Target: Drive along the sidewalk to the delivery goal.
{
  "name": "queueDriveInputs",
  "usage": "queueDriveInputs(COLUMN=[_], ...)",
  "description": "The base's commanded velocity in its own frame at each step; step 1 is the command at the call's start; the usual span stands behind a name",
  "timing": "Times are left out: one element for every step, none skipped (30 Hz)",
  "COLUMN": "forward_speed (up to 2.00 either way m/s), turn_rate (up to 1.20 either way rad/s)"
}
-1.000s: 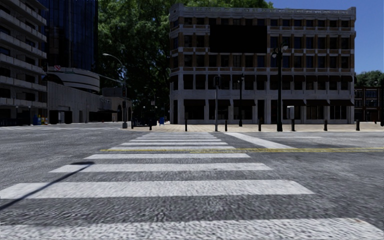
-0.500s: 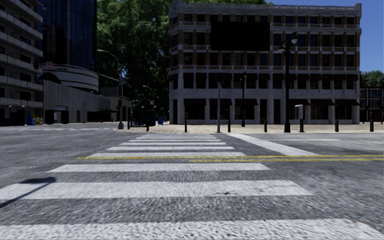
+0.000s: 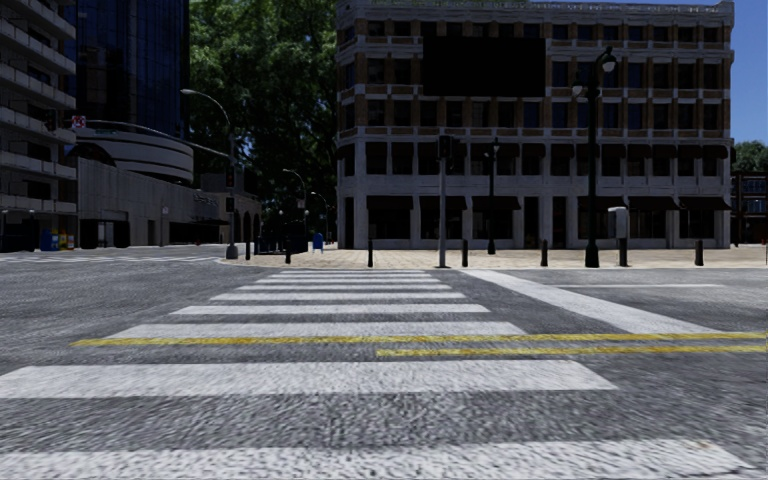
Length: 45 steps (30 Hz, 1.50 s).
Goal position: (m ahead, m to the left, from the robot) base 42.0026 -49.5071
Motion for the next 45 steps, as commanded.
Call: queueDriveInputs(forward_speed=[2.0,2.0,2.0,2.0,2.0,2.0,2.0,2.0,2.0,2.0,2.0,2.0,2.0,2.0,2.0,2.0,2.0,2.0,2.0,2.0,2.0,2.0,2.0,2.0,2.0,2.0,2.0,2.0,2.0,2.0,2.0,2.0,2.0,2.0,2.0,2.0,2.0,2.0,2.0,2.0,2.0,2.0,2.0,2.0,2.0], turn_rate=[0.0,0.0,0.0,0.0,0.0,0.0,0.0,0.0,0.0,0.0,0.0,0.0,0.0,0.0,0.0,0.0,0.0,0.0,0.0,0.0,0.0,0.0,0.0,0.0,0.0,0.0,0.0,0.0,0.0,0.0,0.0,0.0,0.0,0.0,0.0,0.0,0.0,0.0,0.0,0.0,0.0,0.0,0.0,0.0,0.0])
